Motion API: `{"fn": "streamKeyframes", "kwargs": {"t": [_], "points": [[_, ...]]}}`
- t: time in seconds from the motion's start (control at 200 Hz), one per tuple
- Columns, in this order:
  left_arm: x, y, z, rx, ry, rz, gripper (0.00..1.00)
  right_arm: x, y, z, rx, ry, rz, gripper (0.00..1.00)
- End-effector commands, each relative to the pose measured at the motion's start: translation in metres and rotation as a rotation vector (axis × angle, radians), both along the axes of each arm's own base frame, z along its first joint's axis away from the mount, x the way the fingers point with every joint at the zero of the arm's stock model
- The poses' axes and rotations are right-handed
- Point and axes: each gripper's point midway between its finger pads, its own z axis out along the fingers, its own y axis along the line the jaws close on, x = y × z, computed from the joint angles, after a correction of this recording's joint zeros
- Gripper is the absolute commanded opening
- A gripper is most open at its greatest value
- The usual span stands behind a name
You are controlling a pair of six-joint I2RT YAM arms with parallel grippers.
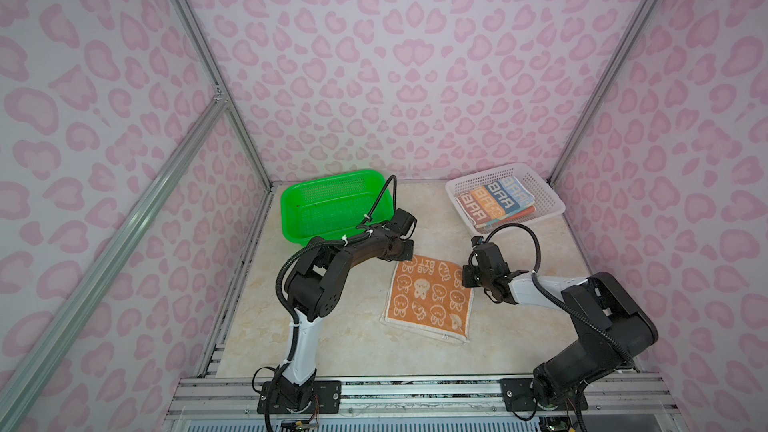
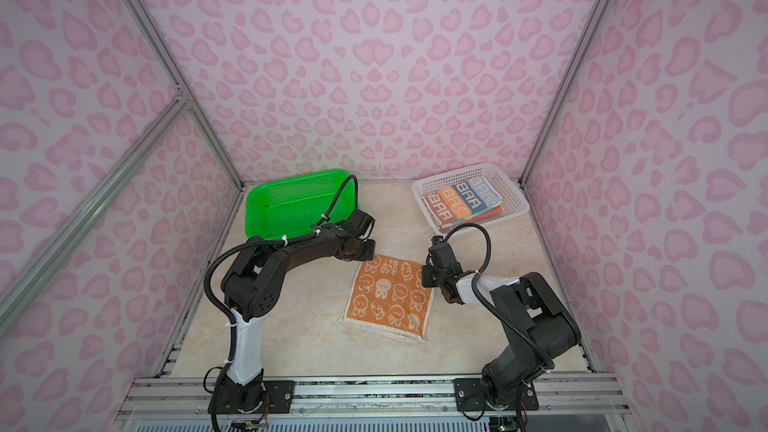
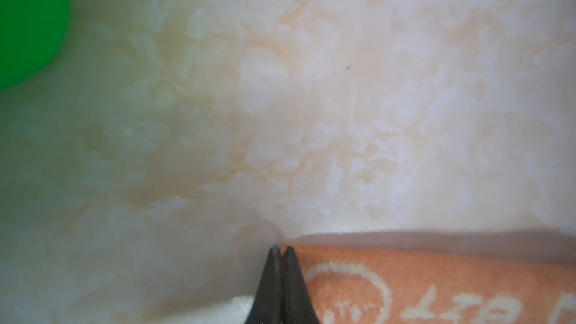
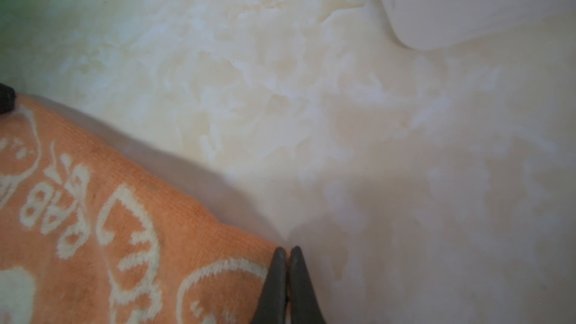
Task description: Fold and stack the towels
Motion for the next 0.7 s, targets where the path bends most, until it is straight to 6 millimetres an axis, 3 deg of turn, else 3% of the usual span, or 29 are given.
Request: {"fn": "streamKeyframes", "kwargs": {"t": [0.0, 0.145, 0.29, 0.56, 0.695], "points": [[-0.002, 0.008, 0.016, 0.008, -0.062, -0.008, 0.03, -0.005, 0.004, -0.002, -0.004, 0.024, 0.044, 0.00], [0.008, 0.016, 0.060, -0.021, -0.231, -0.001, 0.03, 0.004, 0.008, 0.017, -0.001, -0.033, 0.061, 0.00], [0.012, 0.027, 0.090, 0.003, -0.350, -0.003, 0.03, 0.014, 0.013, 0.038, 0.000, -0.106, 0.095, 0.00], [0.023, 0.040, 0.113, 0.049, -0.501, -0.002, 0.03, 0.039, 0.030, 0.077, 0.028, -0.248, 0.189, 0.00], [0.023, 0.047, 0.124, 0.035, -0.572, 0.013, 0.03, 0.038, 0.044, 0.091, 0.061, -0.300, 0.295, 0.00]]}}
